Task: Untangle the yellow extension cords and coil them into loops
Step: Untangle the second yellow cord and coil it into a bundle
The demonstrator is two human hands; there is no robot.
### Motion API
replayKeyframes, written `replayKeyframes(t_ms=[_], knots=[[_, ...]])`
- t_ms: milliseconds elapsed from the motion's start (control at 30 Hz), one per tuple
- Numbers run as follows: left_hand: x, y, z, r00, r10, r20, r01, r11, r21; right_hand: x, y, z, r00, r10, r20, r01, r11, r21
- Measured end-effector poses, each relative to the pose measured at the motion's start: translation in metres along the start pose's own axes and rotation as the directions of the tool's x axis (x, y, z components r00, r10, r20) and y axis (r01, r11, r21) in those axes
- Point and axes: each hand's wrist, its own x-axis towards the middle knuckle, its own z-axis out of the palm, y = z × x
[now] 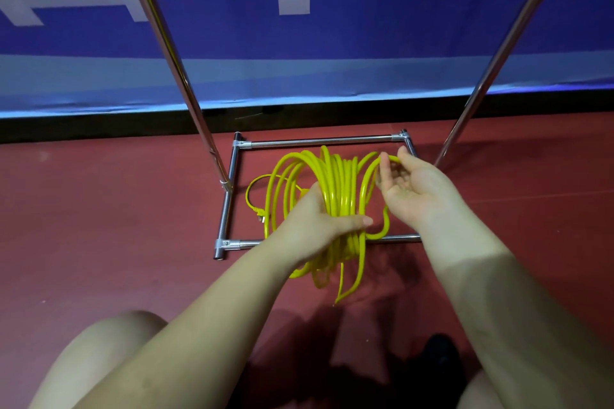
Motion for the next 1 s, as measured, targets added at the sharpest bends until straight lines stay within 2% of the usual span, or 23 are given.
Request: replayKeyframes(t_ms=[67, 133, 200, 267, 300, 367, 400, 433, 467, 567, 633, 700, 833, 900, 1000], knots=[[0.000, 0.000, 0.000, 1.000, -0.012, -0.020, 0.011, 1.000, -0.027, -0.001, 0.002, 0.003, 1.000, -0.014, 0.016, 0.014, 1.000, -0.019], [0.001, 0.001, -0.001, 0.999, -0.020, -0.044, 0.015, 0.995, -0.100, -0.006, 0.001, 0.007, 0.997, -0.063, 0.046, 0.068, 0.990, -0.120], [0.004, 0.003, -0.003, 0.995, -0.041, -0.096, 0.021, 0.978, -0.208, -0.013, 0.002, 0.008, 0.990, -0.065, 0.126, 0.099, 0.953, -0.286], [0.008, 0.004, -0.007, 0.984, -0.076, -0.162, 0.026, 0.957, -0.289, -0.021, 0.004, 0.007, 0.976, -0.038, 0.215, 0.155, 0.813, -0.561], [0.011, 0.004, -0.009, 0.975, -0.093, -0.202, 0.023, 0.947, -0.322, -0.023, 0.007, 0.004, 0.965, -0.043, 0.259, 0.221, 0.668, -0.710], [0.016, 0.004, -0.014, 0.945, -0.141, -0.294, 0.022, 0.927, -0.375, -0.025, 0.013, -0.004, 0.915, -0.110, 0.388, 0.403, 0.224, -0.887], [0.018, 0.003, -0.017, 0.926, -0.172, -0.336, 0.025, 0.916, -0.400, -0.024, 0.015, -0.009, 0.877, -0.141, 0.460, 0.463, -0.012, -0.886], [0.020, 0.003, -0.019, 0.905, -0.202, -0.374, 0.026, 0.904, -0.426, -0.023, 0.018, -0.013, 0.846, -0.144, 0.513, 0.486, -0.188, -0.854], [0.021, 0.004, -0.022, 0.884, -0.233, -0.405, 0.025, 0.889, -0.457, -0.022, 0.019, -0.018, 0.840, -0.113, 0.531, 0.485, -0.286, -0.827], [0.023, 0.008, -0.027, 0.852, -0.301, -0.428, 0.011, 0.828, -0.561, -0.018, 0.028, -0.029, 0.843, 0.065, 0.534, 0.520, -0.357, -0.776], [0.022, 0.010, -0.029, 0.852, -0.327, -0.410, 0.009, 0.791, -0.612, -0.013, 0.032, -0.034, 0.810, 0.096, 0.579, 0.561, -0.415, -0.716], [0.021, 0.010, -0.032, 0.843, -0.347, -0.411, 0.005, 0.769, -0.639, -0.010, 0.033, -0.038, 0.799, 0.115, 0.590, 0.578, -0.412, -0.704], [0.023, 0.013, -0.045, 0.830, -0.360, -0.426, -0.032, 0.732, -0.680, -0.005, 0.031, -0.046, 0.841, 0.249, 0.481, 0.538, -0.487, -0.688], [0.023, 0.015, -0.049, 0.831, -0.342, -0.439, -0.045, 0.745, -0.665, -0.005, 0.029, -0.047, 0.831, 0.231, 0.506, 0.548, -0.493, -0.676], [0.022, 0.017, -0.050, 0.841, -0.301, -0.449, -0.060, 0.773, -0.632, -0.008, 0.024, -0.043, 0.774, 0.090, 0.627, 0.599, -0.424, -0.679]])
